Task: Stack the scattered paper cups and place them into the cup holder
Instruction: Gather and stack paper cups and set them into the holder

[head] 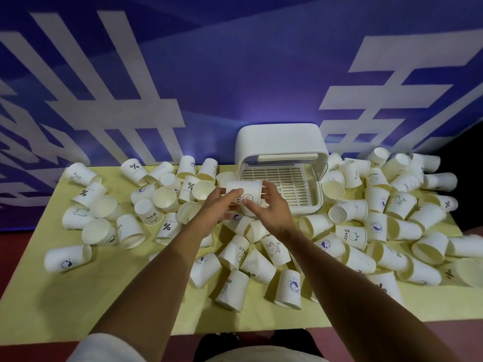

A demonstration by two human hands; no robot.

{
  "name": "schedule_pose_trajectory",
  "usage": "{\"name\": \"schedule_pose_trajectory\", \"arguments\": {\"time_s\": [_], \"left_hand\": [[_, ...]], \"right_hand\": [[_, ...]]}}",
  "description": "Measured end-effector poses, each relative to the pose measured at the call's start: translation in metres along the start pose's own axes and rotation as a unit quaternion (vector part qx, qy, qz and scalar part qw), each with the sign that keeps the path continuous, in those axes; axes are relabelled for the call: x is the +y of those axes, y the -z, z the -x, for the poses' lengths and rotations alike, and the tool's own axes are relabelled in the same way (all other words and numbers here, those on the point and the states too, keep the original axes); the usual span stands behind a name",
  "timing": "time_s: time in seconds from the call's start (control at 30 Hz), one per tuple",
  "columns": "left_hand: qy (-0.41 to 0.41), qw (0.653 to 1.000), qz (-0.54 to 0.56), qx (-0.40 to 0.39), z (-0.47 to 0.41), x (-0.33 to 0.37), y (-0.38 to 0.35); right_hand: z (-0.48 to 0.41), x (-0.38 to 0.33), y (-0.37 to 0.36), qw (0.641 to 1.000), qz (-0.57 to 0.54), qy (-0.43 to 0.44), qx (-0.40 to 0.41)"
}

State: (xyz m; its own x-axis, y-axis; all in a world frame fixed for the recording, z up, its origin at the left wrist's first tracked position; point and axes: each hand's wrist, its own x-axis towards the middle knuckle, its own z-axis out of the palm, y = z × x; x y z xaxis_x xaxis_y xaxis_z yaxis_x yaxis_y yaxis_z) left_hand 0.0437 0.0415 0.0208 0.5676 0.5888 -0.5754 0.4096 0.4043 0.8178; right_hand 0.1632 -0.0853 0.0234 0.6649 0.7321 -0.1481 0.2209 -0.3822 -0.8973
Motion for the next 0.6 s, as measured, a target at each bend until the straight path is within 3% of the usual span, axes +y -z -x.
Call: {"name": "schedule_pose_trajectory", "arguments": {"time_s": [0.27, 0.6], "left_hand": [[0.011, 0.999, -0.051, 0.004, 0.001, -0.015, 0.004], [0.013, 0.994, -0.077, 0.074, 0.012, -0.021, 0.012]], "right_hand": [[-0.005, 0.004, 0.011, 0.985, 0.125, 0.049, 0.109], [-0.036, 0.006, 0.010, 0.971, 0.222, 0.069, 0.064]]}}
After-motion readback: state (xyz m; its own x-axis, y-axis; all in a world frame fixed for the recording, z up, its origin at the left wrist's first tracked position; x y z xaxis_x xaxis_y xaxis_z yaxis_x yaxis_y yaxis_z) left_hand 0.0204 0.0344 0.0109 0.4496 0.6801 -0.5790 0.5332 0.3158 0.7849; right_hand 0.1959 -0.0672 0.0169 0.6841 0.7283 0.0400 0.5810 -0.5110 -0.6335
